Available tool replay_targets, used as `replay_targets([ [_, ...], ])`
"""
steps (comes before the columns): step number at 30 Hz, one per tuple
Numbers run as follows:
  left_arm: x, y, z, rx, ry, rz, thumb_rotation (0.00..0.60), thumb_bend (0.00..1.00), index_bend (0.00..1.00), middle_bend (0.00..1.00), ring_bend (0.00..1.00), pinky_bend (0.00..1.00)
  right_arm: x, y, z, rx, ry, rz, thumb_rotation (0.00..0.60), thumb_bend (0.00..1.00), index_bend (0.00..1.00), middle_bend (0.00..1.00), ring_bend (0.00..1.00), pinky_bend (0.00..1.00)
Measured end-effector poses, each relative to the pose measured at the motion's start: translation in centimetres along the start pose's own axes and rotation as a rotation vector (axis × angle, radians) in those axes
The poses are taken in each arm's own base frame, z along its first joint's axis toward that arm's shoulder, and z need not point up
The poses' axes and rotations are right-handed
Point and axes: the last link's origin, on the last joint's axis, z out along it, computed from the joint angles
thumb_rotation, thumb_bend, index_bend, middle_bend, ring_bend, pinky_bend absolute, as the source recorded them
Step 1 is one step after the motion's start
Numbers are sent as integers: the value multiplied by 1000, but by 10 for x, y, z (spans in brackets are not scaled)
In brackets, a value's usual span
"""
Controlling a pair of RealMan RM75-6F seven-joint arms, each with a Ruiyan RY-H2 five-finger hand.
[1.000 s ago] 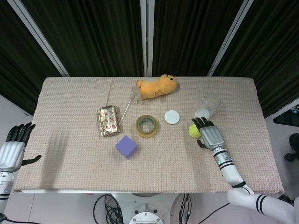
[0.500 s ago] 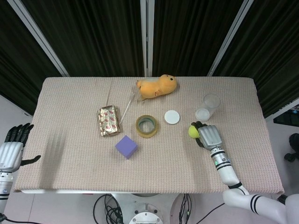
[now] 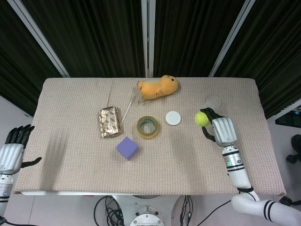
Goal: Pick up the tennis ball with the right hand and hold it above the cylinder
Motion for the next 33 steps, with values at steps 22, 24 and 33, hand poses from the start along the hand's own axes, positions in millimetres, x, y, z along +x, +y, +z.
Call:
replay_targets([
  [22, -5, -3, 4, 5, -31, 3, 600, 36, 32, 22, 0, 55, 18, 25, 64, -201, -62, -102, 600, 339, 402, 343, 389, 601],
  [24, -5, -4, 4, 9, -31, 1, 600, 36, 33, 22, 0, 55, 16, 25, 65, -201, -77, -98, 600, 323, 313, 298, 315, 559],
  [33, -6, -5, 5, 10, -38, -4, 600, 35, 33, 22, 0, 55, 19, 25, 62, -189, -73, -29, 600, 277, 80, 97, 49, 325],
])
